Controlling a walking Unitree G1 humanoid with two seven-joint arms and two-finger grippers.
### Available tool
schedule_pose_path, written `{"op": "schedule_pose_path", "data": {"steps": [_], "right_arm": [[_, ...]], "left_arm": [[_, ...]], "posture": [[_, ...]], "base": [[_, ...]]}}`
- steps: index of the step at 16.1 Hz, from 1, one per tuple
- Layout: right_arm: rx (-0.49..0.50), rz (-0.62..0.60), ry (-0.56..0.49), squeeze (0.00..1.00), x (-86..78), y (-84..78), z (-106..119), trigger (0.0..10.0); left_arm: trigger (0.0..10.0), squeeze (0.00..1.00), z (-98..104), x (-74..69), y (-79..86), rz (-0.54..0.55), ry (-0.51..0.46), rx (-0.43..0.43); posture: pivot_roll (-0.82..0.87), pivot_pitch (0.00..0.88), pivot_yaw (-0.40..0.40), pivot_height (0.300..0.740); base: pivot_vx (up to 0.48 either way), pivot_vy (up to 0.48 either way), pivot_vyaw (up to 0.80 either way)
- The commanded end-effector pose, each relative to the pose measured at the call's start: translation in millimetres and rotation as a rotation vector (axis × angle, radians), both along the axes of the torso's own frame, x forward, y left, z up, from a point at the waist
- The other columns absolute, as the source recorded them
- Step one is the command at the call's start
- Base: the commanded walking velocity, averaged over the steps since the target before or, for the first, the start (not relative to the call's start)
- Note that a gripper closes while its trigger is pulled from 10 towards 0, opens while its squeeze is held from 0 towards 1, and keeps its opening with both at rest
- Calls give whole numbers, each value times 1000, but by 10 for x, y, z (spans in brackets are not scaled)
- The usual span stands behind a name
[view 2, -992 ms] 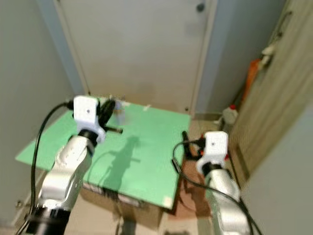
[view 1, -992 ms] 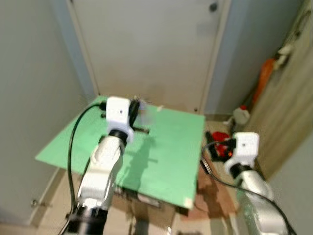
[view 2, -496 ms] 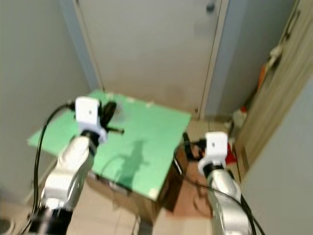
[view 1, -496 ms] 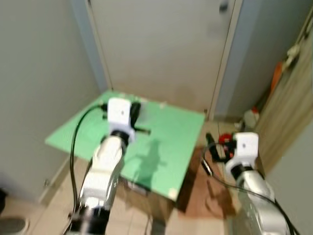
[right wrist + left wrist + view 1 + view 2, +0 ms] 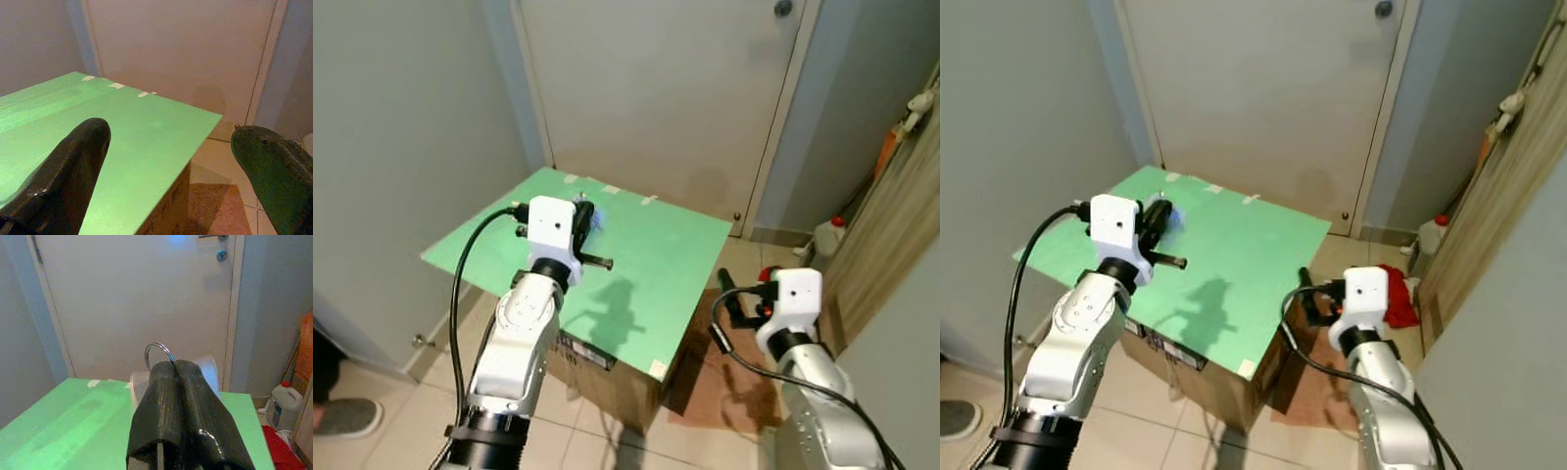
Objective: Hang keys on a hook
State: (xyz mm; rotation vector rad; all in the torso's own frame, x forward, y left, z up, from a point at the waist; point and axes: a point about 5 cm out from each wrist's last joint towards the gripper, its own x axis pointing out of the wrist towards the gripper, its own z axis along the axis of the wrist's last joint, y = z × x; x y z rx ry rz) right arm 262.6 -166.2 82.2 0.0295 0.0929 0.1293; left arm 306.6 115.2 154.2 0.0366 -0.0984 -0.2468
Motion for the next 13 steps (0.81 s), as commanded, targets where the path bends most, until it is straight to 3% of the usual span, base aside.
{"op": "schedule_pose_path", "data": {"steps": [1,3,5,13], "right_arm": [[-1,4,-5,0,26,3,13,10000],[2,6,0,0,43,6,11,10000],[7,7,5,0,56,15,3,10000],[8,9,18,0,53,28,-40,10000]], "left_arm": [[0,0,8,18,13,8,-5,27],[0,0,-3,14,-17,1,-2,38],[0,0,34,3,-26,0,-17,-8],[0,0,29,-1,-72,-18,-7,-24]], "posture": [[-57,0,50,740],[-54,0,48,740],[-51,0,48,740],[-51,0,53,740]], "base": [[0,0,0],[0,0,0],[0,0,0],[-326,356,0]]}}
